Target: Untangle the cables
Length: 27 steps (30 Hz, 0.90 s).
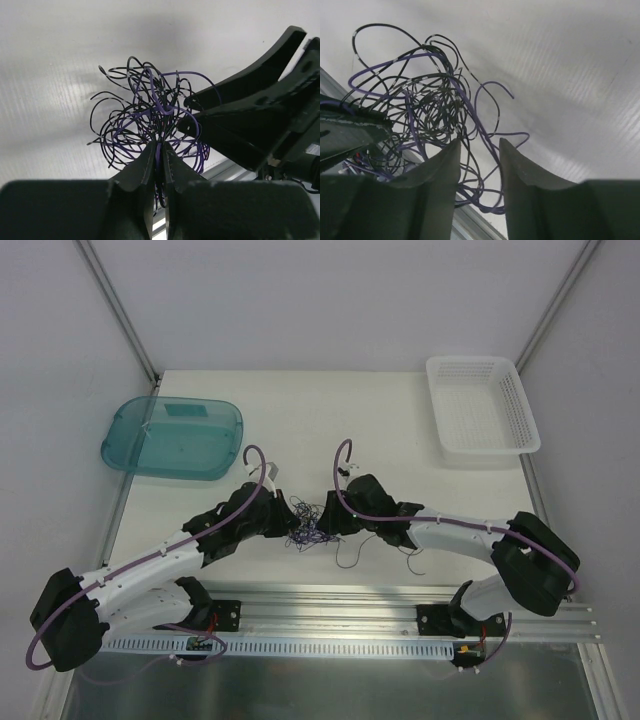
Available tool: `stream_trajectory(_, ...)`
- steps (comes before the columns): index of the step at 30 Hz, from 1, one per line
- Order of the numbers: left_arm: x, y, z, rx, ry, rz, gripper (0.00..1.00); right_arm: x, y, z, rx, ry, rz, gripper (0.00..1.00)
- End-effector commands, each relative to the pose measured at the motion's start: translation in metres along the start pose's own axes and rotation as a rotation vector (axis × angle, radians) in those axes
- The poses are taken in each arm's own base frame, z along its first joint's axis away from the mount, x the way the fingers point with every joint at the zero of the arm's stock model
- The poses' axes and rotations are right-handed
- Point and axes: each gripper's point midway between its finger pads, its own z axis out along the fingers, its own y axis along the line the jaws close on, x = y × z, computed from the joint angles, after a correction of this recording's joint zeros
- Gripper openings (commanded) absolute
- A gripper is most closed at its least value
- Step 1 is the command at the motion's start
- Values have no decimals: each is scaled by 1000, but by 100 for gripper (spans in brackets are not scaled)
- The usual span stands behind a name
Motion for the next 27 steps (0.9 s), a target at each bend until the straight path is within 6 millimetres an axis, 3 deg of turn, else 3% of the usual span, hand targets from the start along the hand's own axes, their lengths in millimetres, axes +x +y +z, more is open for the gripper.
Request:
stream_trajectory(1, -14, -25, -3, 89, -44, 13, 8, -16, 25, 1, -97, -49, -10, 37)
stream_trajectory(2, -15, -23, -5, 88, -56, 14, 9, -23, 25, -5, -82, -78, -21, 18)
stream_trajectory(3, -17, -22, -7, 85, -70, 13, 12, -20, 14, -9, -32, -66, -30, 10)
stream_trajectory(5, -23, -15, -13, 69, -125, 12, 15, -35, -8, -24, 93, -138, -70, 1)
stream_trajectory(10, -39, 1, -29, 26, -246, 9, 15, -60, -57, -97, 336, -255, -65, 1)
stream_trajectory(12, -45, 3, -37, 28, -293, 0, 15, -70, -61, -123, 374, -308, -81, 1)
stream_trajectory(13, -47, 3, -39, 30, -304, -1, 13, -79, -52, -141, 342, -360, -85, 1)
stream_trajectory(16, -51, 4, -45, 37, -335, 8, 12, -93, -48, -171, 342, -437, -95, 1)
stream_trajectory(20, -57, 6, -54, 45, -378, 3, 11, -102, -72, -203, 473, -522, -76, 1)
stream_trajectory(22, -62, 23, -57, -38, -423, -51, 9, -101, -88, -217, 547, -542, -37, 1)
stream_trajectory(23, -54, 40, -58, -114, -404, -71, 7, -100, -94, -226, 571, -553, -27, 1)
stream_trajectory(27, -49, 76, -62, -283, -412, -117, 5, -109, -94, -249, 570, -602, -13, 1)
